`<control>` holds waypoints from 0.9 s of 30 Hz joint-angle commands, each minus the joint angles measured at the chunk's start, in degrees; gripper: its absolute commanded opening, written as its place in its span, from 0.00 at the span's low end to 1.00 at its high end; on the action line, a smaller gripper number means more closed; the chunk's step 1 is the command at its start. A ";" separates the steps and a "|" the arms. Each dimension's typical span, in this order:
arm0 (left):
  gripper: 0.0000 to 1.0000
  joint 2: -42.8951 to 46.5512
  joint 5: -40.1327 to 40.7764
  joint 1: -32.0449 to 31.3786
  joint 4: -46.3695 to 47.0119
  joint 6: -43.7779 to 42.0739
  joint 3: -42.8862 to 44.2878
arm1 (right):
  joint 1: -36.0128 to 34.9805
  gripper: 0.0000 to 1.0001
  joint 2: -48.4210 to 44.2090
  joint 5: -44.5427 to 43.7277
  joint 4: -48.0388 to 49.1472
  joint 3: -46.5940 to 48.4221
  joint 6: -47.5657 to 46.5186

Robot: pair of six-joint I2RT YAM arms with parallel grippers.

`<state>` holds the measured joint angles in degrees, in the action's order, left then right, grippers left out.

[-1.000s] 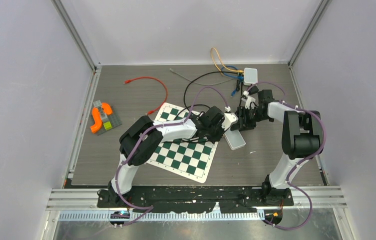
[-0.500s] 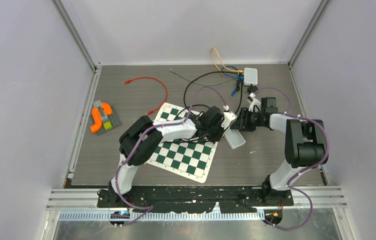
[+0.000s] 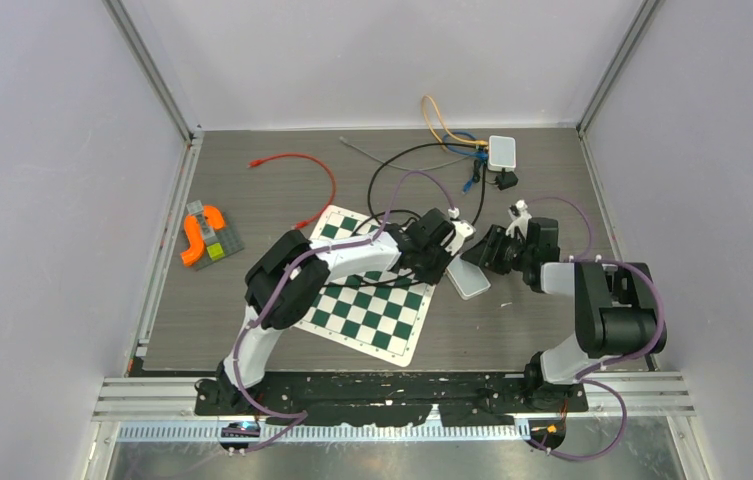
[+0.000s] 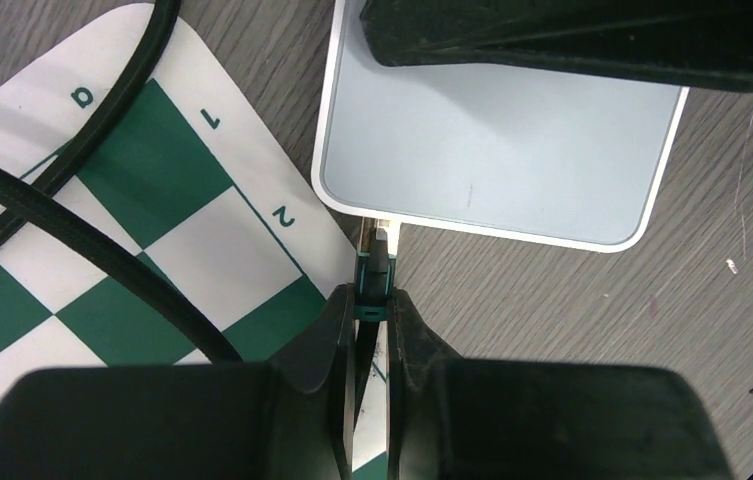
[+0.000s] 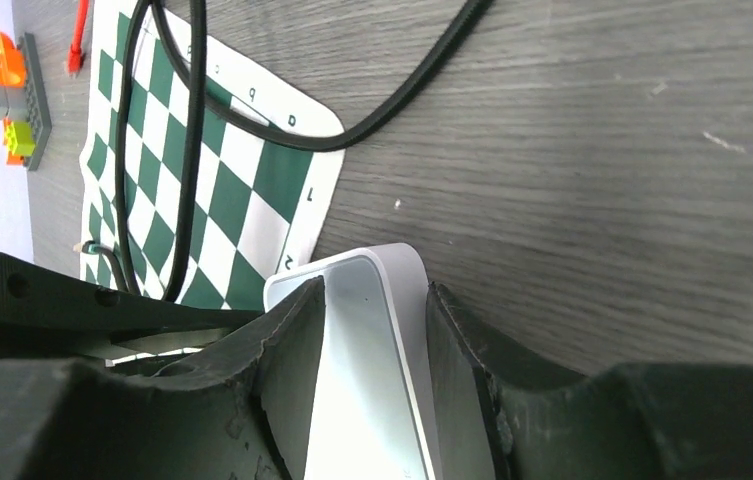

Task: Insert the plug into the switch port
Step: Insert the connector into the switch port.

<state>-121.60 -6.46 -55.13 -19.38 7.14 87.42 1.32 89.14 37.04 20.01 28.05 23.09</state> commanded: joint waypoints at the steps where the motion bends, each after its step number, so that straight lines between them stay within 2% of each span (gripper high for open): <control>1: 0.00 -1.22 -1.46 -0.99 18.06 2.97 5.62 | -4.18 0.48 -2.31 9.65 -10.81 -3.65 8.72; 4: 0.00 -0.79 -1.58 -0.98 18.02 2.25 5.35 | -2.59 0.51 -4.16 4.47 -14.43 -1.93 7.39; 7: 0.01 0.30 -1.76 -1.03 18.21 0.32 4.09 | 2.52 0.56 -7.15 -2.31 -22.77 0.84 2.98; 10: 0.15 0.97 -2.22 -0.97 17.95 -1.41 3.21 | 10.23 0.60 -11.82 -8.08 -26.60 2.28 0.53; 15: 0.37 2.85 0.55 -1.02 13.91 -1.82 3.50 | 13.06 0.64 -17.63 -14.16 -33.85 9.26 -3.95; 19: 0.46 7.21 5.70 -0.94 11.94 -3.52 1.03 | 13.11 0.65 -21.39 -16.45 -38.87 13.77 -7.17; 23: 0.49 12.74 18.06 -0.39 6.00 -5.21 -0.17 | 11.89 0.65 -25.04 -15.62 -41.75 16.17 -9.49; 25: 0.50 15.02 24.76 1.59 2.94 -4.19 -0.69 | 10.12 0.65 -27.07 -15.48 -42.62 16.69 -10.56; 27: 0.50 17.10 28.13 6.03 -0.94 -1.35 -0.44 | 8.23 0.65 -28.99 -15.23 -42.93 16.53 -10.54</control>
<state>-111.57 8.14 -55.40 -14.00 3.70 86.85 12.84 64.16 21.93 -19.35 42.76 15.29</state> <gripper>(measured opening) 0.497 0.650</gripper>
